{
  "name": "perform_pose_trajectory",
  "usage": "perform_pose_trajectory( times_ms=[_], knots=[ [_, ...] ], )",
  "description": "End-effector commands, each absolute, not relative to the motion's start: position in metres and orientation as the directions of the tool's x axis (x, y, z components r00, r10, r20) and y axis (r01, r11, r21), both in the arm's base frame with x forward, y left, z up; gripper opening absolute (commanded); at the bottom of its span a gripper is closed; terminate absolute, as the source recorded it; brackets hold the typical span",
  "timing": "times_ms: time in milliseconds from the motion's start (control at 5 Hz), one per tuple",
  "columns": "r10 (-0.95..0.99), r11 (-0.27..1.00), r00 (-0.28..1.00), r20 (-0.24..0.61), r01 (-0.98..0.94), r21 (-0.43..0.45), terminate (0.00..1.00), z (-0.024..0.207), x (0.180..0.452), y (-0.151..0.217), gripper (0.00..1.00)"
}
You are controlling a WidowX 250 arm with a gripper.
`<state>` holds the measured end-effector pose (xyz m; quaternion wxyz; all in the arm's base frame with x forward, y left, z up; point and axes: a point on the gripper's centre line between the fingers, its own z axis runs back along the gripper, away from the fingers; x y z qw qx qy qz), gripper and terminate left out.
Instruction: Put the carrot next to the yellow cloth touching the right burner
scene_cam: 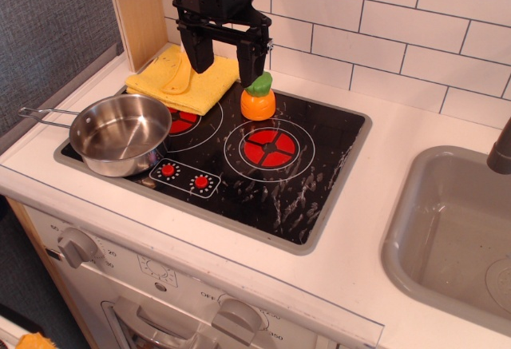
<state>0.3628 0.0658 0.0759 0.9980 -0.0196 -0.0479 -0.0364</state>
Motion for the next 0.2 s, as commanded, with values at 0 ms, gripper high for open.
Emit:
perform_pose_trajectory(
  times_ms=[0],
  knots=[
    [-0.072, 0.997, 0.983, 0.166, 0.075, -0.013, 1.00, 0.1009, 0.3641, 0.0683, 1.00]
  ],
)
